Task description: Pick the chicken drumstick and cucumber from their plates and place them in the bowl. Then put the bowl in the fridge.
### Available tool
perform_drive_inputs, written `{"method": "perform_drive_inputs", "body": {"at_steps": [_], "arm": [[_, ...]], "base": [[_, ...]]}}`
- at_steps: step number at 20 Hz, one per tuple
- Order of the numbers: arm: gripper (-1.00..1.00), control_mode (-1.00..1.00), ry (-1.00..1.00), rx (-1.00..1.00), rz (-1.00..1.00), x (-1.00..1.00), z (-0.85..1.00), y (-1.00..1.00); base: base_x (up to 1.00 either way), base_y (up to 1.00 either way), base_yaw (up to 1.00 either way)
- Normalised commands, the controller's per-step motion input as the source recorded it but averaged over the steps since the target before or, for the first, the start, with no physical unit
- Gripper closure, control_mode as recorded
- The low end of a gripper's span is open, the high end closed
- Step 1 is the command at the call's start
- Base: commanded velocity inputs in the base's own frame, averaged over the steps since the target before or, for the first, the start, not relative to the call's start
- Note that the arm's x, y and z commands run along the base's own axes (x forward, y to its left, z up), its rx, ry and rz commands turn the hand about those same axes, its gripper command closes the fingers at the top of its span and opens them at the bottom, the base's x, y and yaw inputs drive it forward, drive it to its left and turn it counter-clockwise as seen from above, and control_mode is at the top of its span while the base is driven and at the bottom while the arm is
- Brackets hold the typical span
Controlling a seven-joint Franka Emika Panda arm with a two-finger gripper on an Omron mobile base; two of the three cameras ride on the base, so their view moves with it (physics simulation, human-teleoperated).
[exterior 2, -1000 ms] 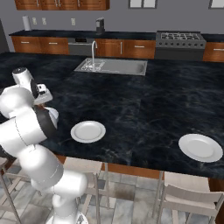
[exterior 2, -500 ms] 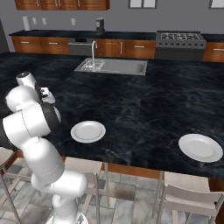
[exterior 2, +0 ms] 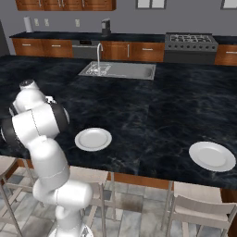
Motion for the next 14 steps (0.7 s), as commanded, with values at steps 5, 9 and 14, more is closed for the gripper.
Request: {"method": "perform_drive_inputs", "body": {"at_steps": [5, 9, 14], "arm": [[1.0, -1.0, 0.0, 0.02, -0.13, 0.1, -0.21, 0.11], [1.0, -1.0, 0.0, 0.02, -0.15, 0.05, -0.22, 0.07], [1.0, -1.0, 0.0, 0.01, -0.14, 0.06, -0.14, 0.02]], "base": [[0.0, 0.0, 0.0], [0.0, 0.0, 0.0], [0.0, 0.0, 0.0]]}}
